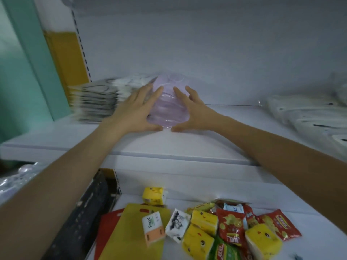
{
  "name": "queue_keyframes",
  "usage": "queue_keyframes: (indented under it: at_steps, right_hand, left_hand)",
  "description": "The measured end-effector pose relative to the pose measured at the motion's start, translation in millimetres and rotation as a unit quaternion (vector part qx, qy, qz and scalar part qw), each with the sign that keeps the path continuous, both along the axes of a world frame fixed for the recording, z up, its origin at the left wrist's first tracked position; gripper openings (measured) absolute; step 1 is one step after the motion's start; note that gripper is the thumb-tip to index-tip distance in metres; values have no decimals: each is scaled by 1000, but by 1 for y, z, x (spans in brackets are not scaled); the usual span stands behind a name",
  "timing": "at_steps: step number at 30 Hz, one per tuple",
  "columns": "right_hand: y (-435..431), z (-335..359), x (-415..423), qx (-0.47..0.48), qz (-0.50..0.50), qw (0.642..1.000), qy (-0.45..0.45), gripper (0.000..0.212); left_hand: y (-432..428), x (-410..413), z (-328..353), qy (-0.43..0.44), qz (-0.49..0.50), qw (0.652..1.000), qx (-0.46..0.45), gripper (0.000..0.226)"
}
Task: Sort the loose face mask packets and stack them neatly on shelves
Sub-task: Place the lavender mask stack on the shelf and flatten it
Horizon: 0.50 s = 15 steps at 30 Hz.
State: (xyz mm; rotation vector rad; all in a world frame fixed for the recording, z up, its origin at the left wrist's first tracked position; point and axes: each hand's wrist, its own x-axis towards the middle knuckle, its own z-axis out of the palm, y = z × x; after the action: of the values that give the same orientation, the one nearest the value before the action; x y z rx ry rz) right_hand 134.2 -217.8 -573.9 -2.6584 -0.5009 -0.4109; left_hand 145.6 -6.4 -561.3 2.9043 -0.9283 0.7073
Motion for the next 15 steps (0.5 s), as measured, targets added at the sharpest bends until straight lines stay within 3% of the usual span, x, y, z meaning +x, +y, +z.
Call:
queue_keyframes:
  at_steps: [8, 15]
  right_hand:
    - [-6, -7, 6, -50, -37, 994, -93, 95]
    - [-19, 1, 8, -30, -69, 988, -134, 77]
  left_hand:
    - [-14, 14, -6, -73, -35, 996, 32, 89]
    - [-34, 17, 1, -74, -25, 997, -13, 72]
